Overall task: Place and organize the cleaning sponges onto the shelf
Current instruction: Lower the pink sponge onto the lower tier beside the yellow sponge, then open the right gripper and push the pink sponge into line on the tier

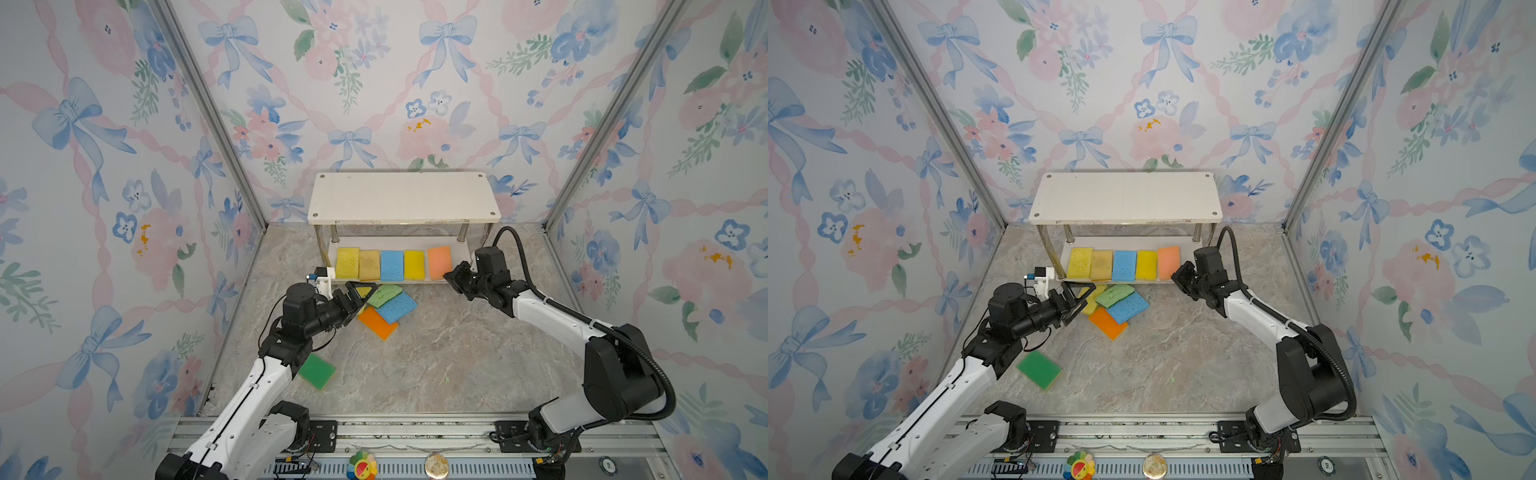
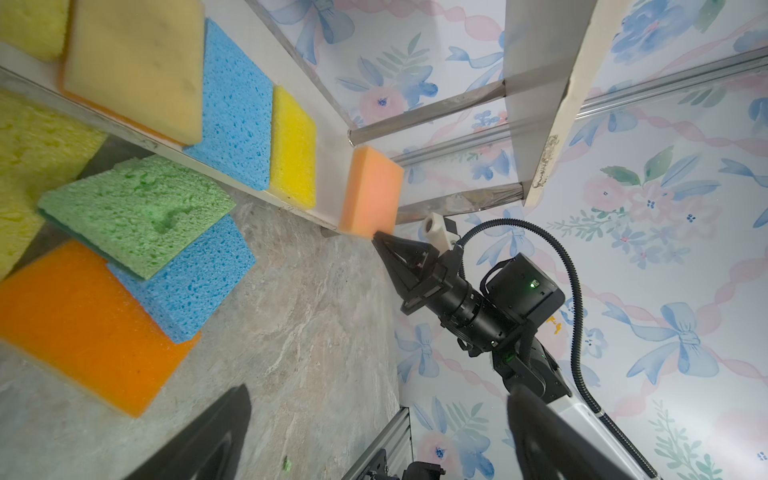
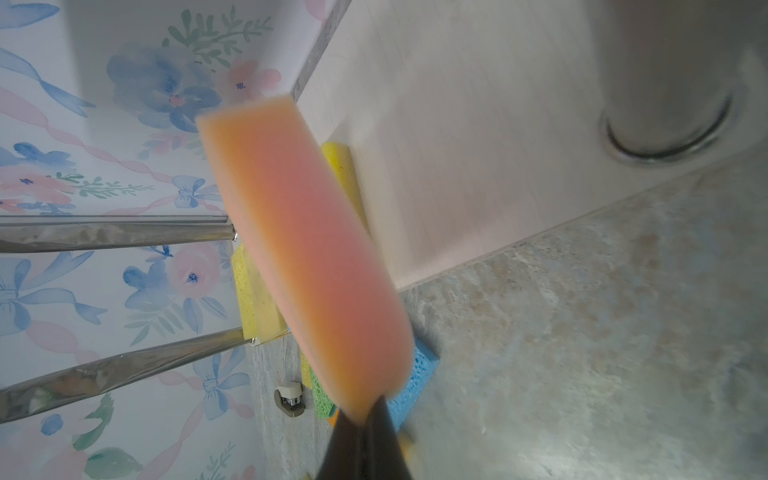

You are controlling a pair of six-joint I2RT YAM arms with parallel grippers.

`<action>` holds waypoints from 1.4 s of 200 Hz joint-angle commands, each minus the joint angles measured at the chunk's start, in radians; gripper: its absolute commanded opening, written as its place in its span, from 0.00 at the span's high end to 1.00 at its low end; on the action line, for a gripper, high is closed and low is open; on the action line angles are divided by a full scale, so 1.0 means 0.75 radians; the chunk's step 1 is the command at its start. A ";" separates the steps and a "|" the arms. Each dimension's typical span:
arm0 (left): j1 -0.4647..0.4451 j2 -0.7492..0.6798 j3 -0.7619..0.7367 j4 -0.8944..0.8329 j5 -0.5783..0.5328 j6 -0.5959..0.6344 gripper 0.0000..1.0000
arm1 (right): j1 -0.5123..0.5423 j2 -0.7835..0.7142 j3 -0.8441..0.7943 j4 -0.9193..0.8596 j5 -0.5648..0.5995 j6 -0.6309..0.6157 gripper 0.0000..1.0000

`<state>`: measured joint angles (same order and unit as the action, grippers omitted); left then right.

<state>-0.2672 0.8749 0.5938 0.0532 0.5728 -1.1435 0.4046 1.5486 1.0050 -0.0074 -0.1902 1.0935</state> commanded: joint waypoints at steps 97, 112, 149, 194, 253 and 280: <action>0.047 -0.051 -0.066 -0.047 0.102 0.045 0.02 | 0.034 0.170 0.070 0.132 0.116 0.042 0.97; 0.051 -0.056 -0.070 -0.049 0.106 0.044 0.02 | 0.035 0.176 0.071 0.137 0.126 0.042 0.95; 0.056 -0.057 -0.074 -0.051 0.109 0.042 0.02 | 0.035 0.195 0.072 0.137 0.125 0.044 0.46; 0.058 -0.062 -0.083 -0.049 0.101 0.038 0.02 | 0.033 0.149 0.044 0.112 0.151 0.025 0.33; 0.058 -0.075 -0.098 -0.049 0.103 0.032 0.02 | 0.033 0.160 0.036 0.185 0.114 0.033 0.31; 0.058 -0.093 -0.107 -0.050 0.110 0.016 0.02 | 0.049 0.184 0.042 0.231 0.126 0.037 0.30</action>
<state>-0.2291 0.8276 0.5323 0.0189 0.6376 -1.1294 0.4297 1.6817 1.0336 0.0933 -0.1081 1.1225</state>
